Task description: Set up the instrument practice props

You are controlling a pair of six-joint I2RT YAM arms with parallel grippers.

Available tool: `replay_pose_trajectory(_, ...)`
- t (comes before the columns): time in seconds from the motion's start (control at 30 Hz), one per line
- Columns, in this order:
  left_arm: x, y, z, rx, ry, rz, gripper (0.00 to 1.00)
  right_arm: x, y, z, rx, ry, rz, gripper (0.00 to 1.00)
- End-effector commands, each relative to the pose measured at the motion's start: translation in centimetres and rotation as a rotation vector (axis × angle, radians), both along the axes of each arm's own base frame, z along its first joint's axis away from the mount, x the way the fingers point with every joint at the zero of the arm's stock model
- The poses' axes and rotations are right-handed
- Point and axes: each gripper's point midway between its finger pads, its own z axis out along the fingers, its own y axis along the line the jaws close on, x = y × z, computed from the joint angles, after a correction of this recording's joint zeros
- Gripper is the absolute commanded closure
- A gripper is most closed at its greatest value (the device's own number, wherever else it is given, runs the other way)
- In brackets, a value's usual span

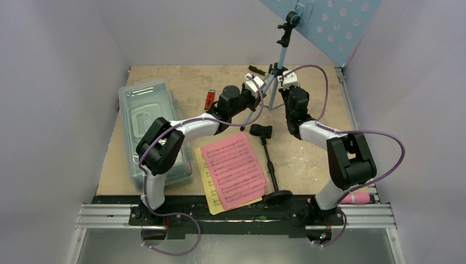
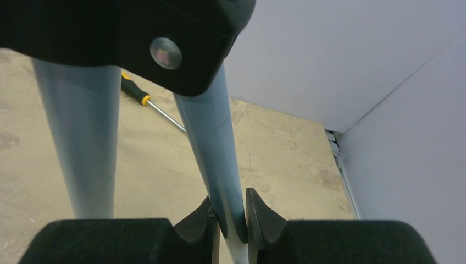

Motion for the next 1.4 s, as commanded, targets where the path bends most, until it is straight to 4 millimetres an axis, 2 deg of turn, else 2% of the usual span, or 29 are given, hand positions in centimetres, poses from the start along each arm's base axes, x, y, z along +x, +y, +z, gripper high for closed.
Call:
replay_pose_trajectory(0.0,-3.6,7.3,-18.7,0.455,0.404,0.079,1.00,-8.3,-18.0,-9.7,-0.142,0.356,-0.687,1.00)
replay_pose_trajectory(0.1,-4.2,7.0,-20.1,0.469,0.428,0.055,1.00,-8.6,-18.1,-11.3,-0.164,0.397,-0.699,1.00)
replay_pose_trajectory(0.27,-5.1,6.9,-22.0,0.503,0.456,0.040,1.00,-8.5,-17.8,-11.8,-0.158,0.410,-0.676,1.00)
replay_pose_trajectory(0.4,-6.6,6.1,-23.9,0.545,0.486,0.007,1.00,-8.8,-18.1,-13.8,-0.200,0.486,-0.683,1.00)
replay_pose_trajectory(0.47,-7.1,5.9,-24.8,0.560,0.498,-0.004,1.00,-9.1,-18.3,-14.2,-0.214,0.497,-0.701,1.00)
replay_pose_trajectory(0.63,-7.2,5.4,-24.7,0.543,0.503,-0.018,1.00,-9.2,-18.2,-12.9,-0.212,0.469,-0.703,1.00)
replay_pose_trajectory(0.83,-8.2,3.4,-23.5,0.500,0.500,-0.082,1.00,-7.8,-15.6,-10.2,-0.144,0.387,-0.625,0.99)
replay_pose_trajectory(0.9,-8.3,2.8,-23.0,0.480,0.506,-0.098,1.00,-7.3,-14.7,-9.6,-0.090,0.367,-0.594,0.86)
replay_pose_trajectory(0.97,-8.3,2.3,-22.6,0.464,0.510,-0.100,1.00,-7.1,-13.9,-9.1,-0.029,0.345,-0.565,0.67)
replay_pose_trajectory(1.07,-8.2,2.0,-22.3,0.454,0.513,-0.085,1.00,-7.0,-13.0,-7.8,0.037,0.293,-0.519,0.47)
replay_pose_trajectory(1.2,-8.1,1.3,-21.7,0.429,0.518,-0.078,1.00,-6.8,-12.0,-5.6,0.140,0.229,-0.495,0.29)
replay_pose_trajectory(1.3,-8.1,0.9,-21.5,0.429,0.512,-0.083,1.00,-7.1,-10.1,-4.7,0.231,0.211,-0.463,0.21)
replay_pose_trajectory(1.33,-8.1,0.9,-21.6,0.432,0.513,-0.082,1.00,-7.3,-9.4,-4.2,0.255,0.196,-0.447,0.16)
replay_pose_trajectory(1.37,-8.0,0.8,-21.6,0.433,0.513,-0.080,1.00,-7.6,-8.8,-4.1,0.273,0.194,-0.438,0.04)
